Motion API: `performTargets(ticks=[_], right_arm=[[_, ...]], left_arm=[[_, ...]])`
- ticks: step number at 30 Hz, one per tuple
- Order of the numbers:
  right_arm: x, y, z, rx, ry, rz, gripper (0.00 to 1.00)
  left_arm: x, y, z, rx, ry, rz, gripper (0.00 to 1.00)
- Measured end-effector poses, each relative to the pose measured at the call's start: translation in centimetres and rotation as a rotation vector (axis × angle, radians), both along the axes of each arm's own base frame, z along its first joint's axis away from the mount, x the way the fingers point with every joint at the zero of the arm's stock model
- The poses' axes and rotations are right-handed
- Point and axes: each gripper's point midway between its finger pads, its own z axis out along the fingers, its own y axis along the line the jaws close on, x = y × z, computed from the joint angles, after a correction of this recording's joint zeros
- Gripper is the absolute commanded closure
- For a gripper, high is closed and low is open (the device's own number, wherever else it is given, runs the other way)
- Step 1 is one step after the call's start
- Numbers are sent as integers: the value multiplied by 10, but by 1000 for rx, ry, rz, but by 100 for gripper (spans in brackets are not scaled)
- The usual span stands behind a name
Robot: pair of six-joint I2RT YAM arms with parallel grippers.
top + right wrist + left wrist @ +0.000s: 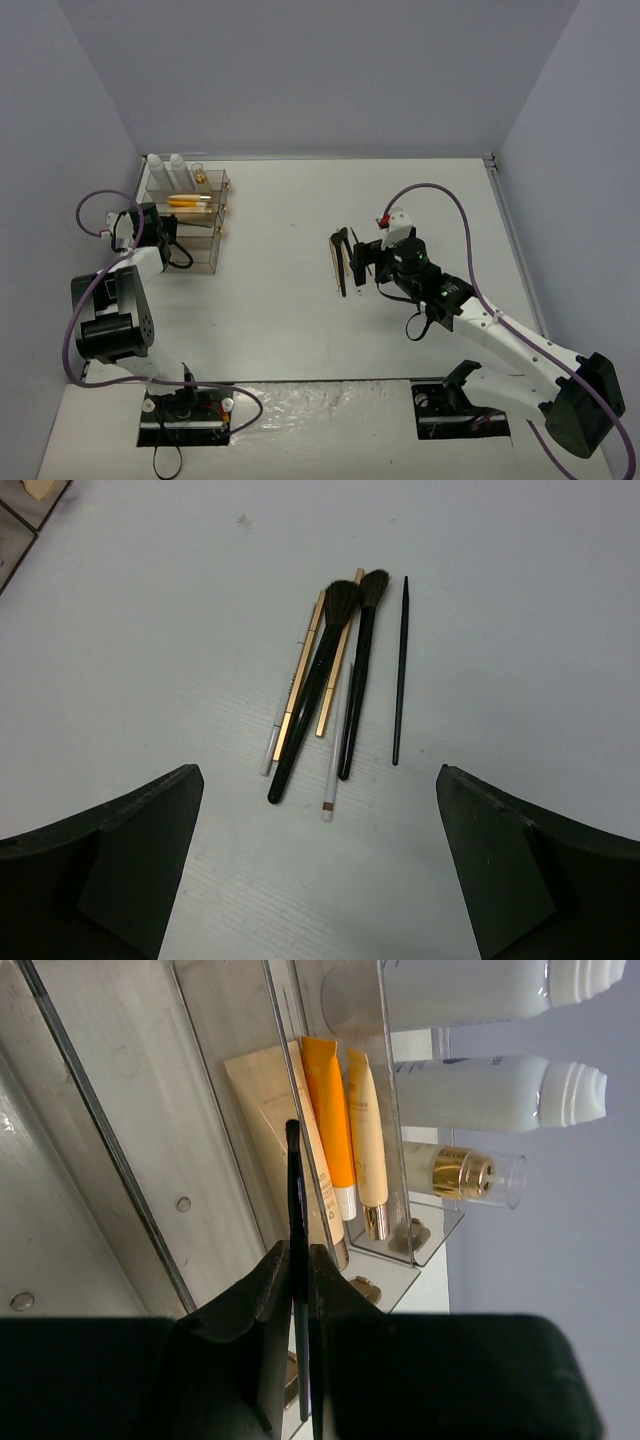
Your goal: Organize the makeup
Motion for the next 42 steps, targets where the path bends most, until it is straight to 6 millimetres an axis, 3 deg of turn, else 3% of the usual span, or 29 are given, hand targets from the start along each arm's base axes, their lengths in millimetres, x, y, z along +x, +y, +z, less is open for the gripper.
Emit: performTargets(ticks=[5, 11, 20, 24, 28, 34, 42], right_arm=[[1, -2, -1, -7, -2, -3, 0], [2, -5, -3, -15, 1, -8, 0], [3, -7, -4, -19, 1, -13, 0], [2, -8, -5, -20, 1, -13, 0], [4, -13, -4, -22, -5, -34, 1], [17, -32, -18, -53, 43, -112, 13], [32, -36, -74, -151, 220, -137, 34]], left_arm=[[7, 5, -7, -15, 3, 23, 100], [11, 7, -9, -19, 6, 35, 86], [11, 9, -10, -37, 16, 59, 77], [9, 9, -12, -46, 26, 68, 63], [2, 8, -4, -42, 34, 65, 39], [-18, 1, 51, 56, 9, -13, 6], [-58, -20, 195, 471, -87, -324, 3]])
